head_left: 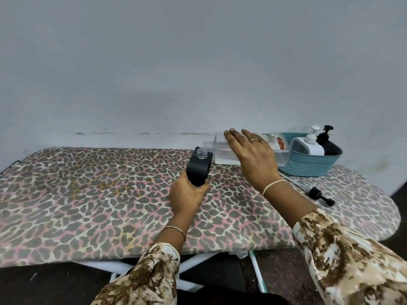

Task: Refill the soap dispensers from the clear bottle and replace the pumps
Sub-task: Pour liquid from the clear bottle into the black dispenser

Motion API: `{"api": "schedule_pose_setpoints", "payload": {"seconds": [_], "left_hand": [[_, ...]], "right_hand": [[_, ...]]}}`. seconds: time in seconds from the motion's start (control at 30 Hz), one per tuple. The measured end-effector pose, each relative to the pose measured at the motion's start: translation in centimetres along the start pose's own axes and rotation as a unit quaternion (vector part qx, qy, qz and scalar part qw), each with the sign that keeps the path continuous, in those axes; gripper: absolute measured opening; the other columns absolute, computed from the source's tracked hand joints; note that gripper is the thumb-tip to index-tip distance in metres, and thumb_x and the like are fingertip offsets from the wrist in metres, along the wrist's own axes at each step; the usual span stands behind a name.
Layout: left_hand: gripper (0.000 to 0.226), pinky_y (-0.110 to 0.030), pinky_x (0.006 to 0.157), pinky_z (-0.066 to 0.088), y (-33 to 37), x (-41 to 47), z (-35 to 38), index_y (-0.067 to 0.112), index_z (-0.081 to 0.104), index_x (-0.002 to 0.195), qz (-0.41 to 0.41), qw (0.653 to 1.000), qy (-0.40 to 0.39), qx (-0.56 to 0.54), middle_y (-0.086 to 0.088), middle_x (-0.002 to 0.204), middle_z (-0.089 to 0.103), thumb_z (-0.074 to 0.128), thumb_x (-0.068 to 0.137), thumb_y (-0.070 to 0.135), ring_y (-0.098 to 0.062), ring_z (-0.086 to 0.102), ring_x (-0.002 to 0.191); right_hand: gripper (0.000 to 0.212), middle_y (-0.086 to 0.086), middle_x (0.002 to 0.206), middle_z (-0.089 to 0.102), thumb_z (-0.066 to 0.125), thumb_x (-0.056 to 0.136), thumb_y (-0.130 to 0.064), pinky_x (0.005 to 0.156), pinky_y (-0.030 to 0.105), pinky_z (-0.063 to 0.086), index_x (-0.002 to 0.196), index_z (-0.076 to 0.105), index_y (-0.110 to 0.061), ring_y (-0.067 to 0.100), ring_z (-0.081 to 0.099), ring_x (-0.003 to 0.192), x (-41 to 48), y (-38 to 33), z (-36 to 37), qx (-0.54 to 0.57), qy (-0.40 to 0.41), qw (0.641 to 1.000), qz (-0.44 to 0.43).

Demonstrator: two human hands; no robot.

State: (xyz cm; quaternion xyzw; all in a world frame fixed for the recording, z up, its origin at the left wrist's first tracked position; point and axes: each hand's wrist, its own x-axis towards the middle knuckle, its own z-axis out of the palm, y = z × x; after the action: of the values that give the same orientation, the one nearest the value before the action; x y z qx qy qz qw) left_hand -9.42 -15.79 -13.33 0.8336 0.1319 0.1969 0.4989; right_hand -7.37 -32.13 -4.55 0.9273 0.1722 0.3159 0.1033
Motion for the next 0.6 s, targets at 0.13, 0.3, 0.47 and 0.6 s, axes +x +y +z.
{"api": "schedule_pose_setpoints", "payload": {"seconds": [0.13,0.3,0.47,0.6], "left_hand": [[0.036,-0.031,0.068,0.054,0.09,0.02,-0.04,0.022,0.062,0.094,-0.001,1.0,0.005,0.002,0.003,0.085,0.069,0.083,0.068,0.033,-0.019,0.065,0.076],[0.039,-0.026,0.066,0.047,0.19,-0.04,-0.11,0.018,0.065,0.1,0.0,1.0,0.006,0.003,0.002,0.088,0.068,0.083,0.069,0.033,-0.016,0.062,0.079],[0.038,-0.026,0.066,0.048,0.31,-0.09,-0.22,0.019,0.064,0.1,0.0,1.0,0.004,0.004,0.005,0.085,0.065,0.083,0.069,0.033,-0.016,0.062,0.078],[0.037,-0.026,0.069,0.048,0.27,0.05,-0.2,0.019,0.065,0.097,-0.001,1.0,-0.001,0.006,0.007,0.082,0.062,0.084,0.068,0.033,-0.015,0.06,0.079]], "right_hand": [[0.073,0.013,0.138,0.054,0.058,0.072,0.014,0.101,0.043,0.043,0.14,0.046,-0.009,0.035,0.054,0.123,0.03,0.15,0.03,-0.002,0.009,1.0,-0.007],[0.077,0.013,0.138,0.054,0.059,0.069,0.016,0.101,0.043,0.043,0.14,0.046,-0.009,0.035,0.054,0.123,0.06,0.24,0.07,-0.004,0.013,1.0,-0.011],[0.078,0.013,0.138,0.054,0.062,0.068,0.016,0.101,0.043,0.044,0.14,0.046,-0.009,0.036,0.055,0.122,0.21,0.34,0.11,-0.013,0.012,1.0,-0.019],[0.076,0.013,0.142,0.05,0.056,0.073,0.014,0.103,0.045,0.041,0.143,0.042,-0.01,0.036,0.05,0.127,0.29,0.53,0.0,-0.013,0.003,1.0,-0.026]]}}
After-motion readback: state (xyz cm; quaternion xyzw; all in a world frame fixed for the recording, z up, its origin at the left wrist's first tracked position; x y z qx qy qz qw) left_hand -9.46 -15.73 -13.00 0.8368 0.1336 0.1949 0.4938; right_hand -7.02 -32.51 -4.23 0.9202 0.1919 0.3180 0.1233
